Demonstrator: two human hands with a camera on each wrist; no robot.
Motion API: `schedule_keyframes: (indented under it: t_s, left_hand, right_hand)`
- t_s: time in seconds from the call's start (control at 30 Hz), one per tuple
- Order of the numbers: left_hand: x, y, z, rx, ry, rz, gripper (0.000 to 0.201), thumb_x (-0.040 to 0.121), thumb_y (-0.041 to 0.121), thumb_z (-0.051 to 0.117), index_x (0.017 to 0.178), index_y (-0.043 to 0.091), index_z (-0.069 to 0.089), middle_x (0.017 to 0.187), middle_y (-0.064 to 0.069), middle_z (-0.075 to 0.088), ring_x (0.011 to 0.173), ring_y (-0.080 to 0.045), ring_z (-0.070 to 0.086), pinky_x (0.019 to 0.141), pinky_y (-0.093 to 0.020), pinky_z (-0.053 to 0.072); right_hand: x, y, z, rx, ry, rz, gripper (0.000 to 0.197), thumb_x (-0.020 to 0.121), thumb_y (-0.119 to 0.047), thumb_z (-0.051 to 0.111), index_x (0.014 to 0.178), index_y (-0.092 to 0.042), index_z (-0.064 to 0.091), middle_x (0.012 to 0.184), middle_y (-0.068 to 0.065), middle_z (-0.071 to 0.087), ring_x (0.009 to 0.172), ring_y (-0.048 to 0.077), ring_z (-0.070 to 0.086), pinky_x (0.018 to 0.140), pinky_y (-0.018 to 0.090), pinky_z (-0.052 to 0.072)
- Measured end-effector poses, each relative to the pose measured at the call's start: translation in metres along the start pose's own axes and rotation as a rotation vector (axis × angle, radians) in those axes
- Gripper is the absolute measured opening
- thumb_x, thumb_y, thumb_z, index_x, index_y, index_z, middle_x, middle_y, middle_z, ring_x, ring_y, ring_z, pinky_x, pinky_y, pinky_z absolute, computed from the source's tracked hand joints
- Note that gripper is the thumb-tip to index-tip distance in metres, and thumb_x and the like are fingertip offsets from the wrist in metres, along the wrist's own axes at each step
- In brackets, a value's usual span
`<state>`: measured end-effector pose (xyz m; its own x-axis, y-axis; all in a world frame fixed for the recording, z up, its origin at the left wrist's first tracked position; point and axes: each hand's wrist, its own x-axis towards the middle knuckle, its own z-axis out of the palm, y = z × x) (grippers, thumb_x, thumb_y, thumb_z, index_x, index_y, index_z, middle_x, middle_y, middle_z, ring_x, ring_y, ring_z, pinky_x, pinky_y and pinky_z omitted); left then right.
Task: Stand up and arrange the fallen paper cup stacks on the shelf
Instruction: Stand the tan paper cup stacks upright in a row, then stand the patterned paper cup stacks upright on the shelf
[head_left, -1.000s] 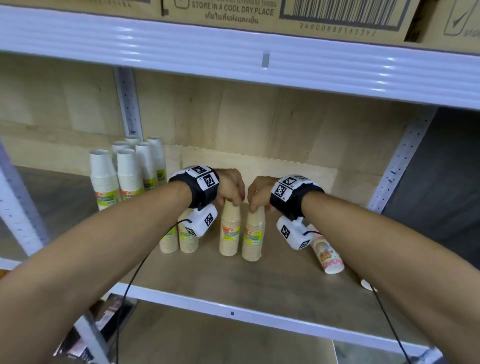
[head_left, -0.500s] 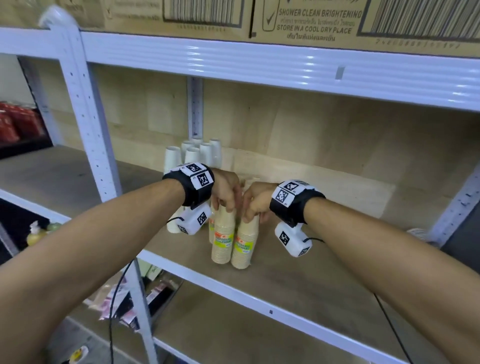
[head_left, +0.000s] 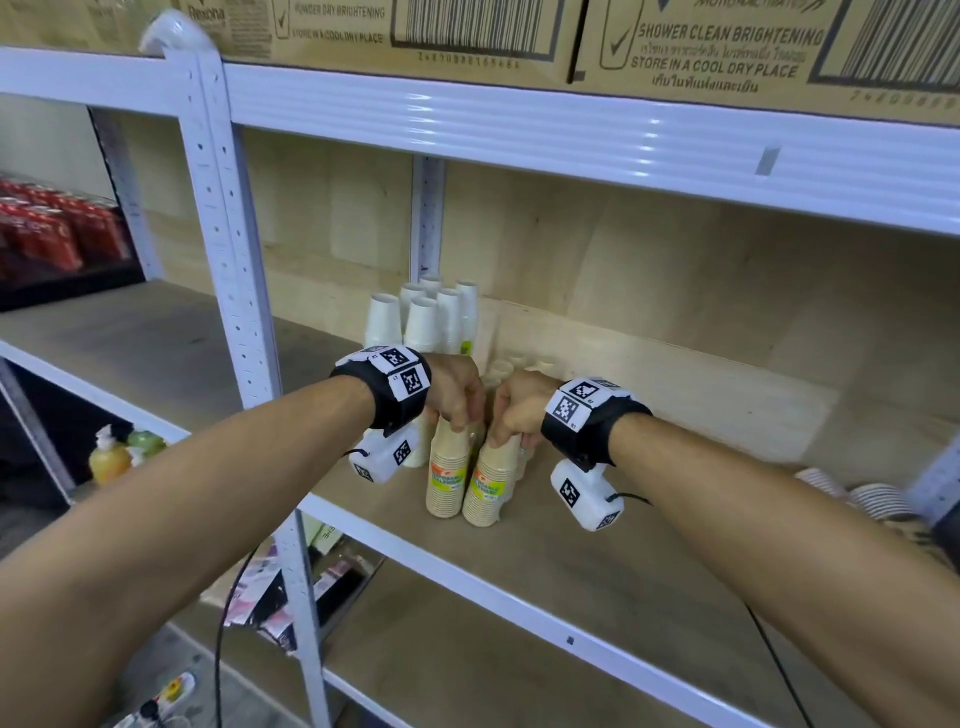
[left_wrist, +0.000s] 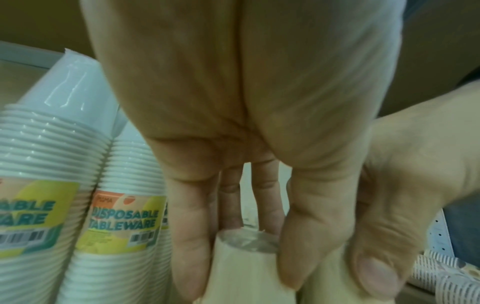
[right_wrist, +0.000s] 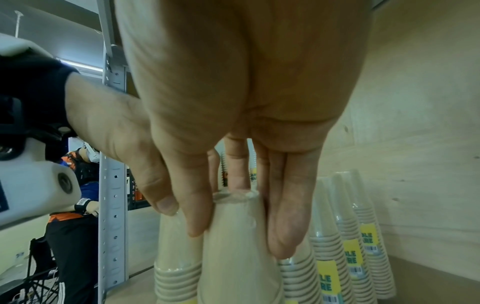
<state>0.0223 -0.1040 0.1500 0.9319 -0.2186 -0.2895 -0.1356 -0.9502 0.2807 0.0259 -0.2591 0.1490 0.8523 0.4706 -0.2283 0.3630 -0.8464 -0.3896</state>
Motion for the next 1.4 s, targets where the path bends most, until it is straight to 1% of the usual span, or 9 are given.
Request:
schedule_keyframes:
  t_s: [0.13,0.37,0.53,0.63,0.7,0.8,1.07,1.2,1.4]
  left_hand:
    - [0.002,-0.003,0.003,0.005,-0.005,0.022,0.028,0.077,0.007,0.07,0.104,0.016,0.072,0.105,-0.008,0.071,0.083,-0.015,0.063,0.078,-0.033,0.058]
    - [0.001,-0.005,0.001,0.003,-0.02,0.02,0.028,0.077,0.009,0.072,0.105,0.017,0.072,0.1,-0.003,0.069,0.078,-0.011,0.061,0.066,-0.022,0.053]
    - [-0.002,-0.003,-0.006,-0.043,-0.027,0.006,0.026,0.078,0.007,0.072,0.101,0.018,0.071,0.101,-0.008,0.07,0.078,-0.014,0.063,0.068,-0.025,0.057]
    - [-0.006,0.002,-0.014,-0.044,0.012,-0.03,0.032,0.068,0.005,0.069,0.097,0.02,0.074,0.08,0.001,0.071,0.074,-0.015,0.063,0.072,-0.03,0.056]
    - [-0.007,0.008,-0.02,-0.034,0.033,-0.028,0.033,0.068,0.009,0.07,0.098,0.021,0.074,0.081,0.002,0.072,0.074,-0.017,0.065,0.074,-0.03,0.055]
    - [-0.007,0.019,-0.028,-0.044,0.053,0.008,0.026,0.076,0.012,0.068,0.1,0.021,0.073,0.096,-0.008,0.074,0.074,-0.017,0.067,0.08,-0.037,0.058]
    - [0.013,0.067,-0.036,-0.108,0.177,0.136,0.023,0.08,0.011,0.07,0.102,0.018,0.07,0.08,-0.002,0.066,0.063,-0.015,0.06,0.063,-0.026,0.051]
    - [0.034,0.099,-0.03,-0.1,0.175,0.209,0.028,0.079,0.02,0.074,0.106,0.026,0.067,0.096,-0.004,0.069,0.088,-0.023,0.067,0.079,-0.033,0.056]
    - [0.064,0.16,-0.008,-0.07,0.157,0.355,0.039,0.083,0.025,0.074,0.12,0.024,0.063,0.11,0.001,0.063,0.097,-0.018,0.059,0.079,-0.025,0.043]
  right_hand:
    - [0.004,-0.001,0.003,0.011,0.017,-0.006,0.03,0.072,-0.018,0.083,0.095,-0.005,0.067,0.068,0.005,0.063,0.063,0.021,0.064,0.058,0.03,0.056]
    - [0.004,-0.002,0.002,0.015,0.026,-0.02,0.038,0.073,-0.023,0.083,0.102,-0.006,0.066,0.063,0.002,0.059,0.058,0.016,0.058,0.057,0.025,0.05]
    - [0.001,-0.003,-0.001,0.026,0.022,-0.011,0.037,0.074,-0.025,0.082,0.102,-0.006,0.067,0.061,0.002,0.061,0.06,0.019,0.061,0.056,0.025,0.051]
    - [-0.001,-0.003,-0.007,0.033,0.033,-0.002,0.035,0.075,-0.029,0.082,0.098,-0.007,0.068,0.057,-0.001,0.061,0.057,0.018,0.062,0.055,0.023,0.051]
    - [-0.002,-0.003,-0.011,0.043,0.043,-0.002,0.038,0.073,-0.03,0.084,0.097,-0.005,0.069,0.054,-0.002,0.061,0.056,0.02,0.063,0.058,0.028,0.053]
    - [-0.008,0.001,-0.019,0.044,0.079,-0.003,0.044,0.068,-0.035,0.087,0.095,-0.006,0.069,0.058,0.0,0.061,0.057,0.021,0.063,0.065,0.032,0.057]
    - [-0.027,0.039,-0.045,-0.03,0.21,0.063,0.03,0.076,-0.03,0.079,0.098,-0.012,0.069,0.065,-0.003,0.058,0.068,0.019,0.06,0.057,0.023,0.043]
    - [-0.043,0.076,-0.056,-0.048,0.285,0.157,0.027,0.076,-0.03,0.078,0.096,-0.015,0.069,0.079,0.0,0.062,0.076,0.019,0.062,0.054,0.022,0.04]
    - [-0.08,0.149,-0.066,-0.05,0.367,0.339,0.038,0.078,-0.035,0.076,0.11,-0.016,0.065,0.106,0.0,0.059,0.093,0.02,0.059,0.071,0.027,0.044]
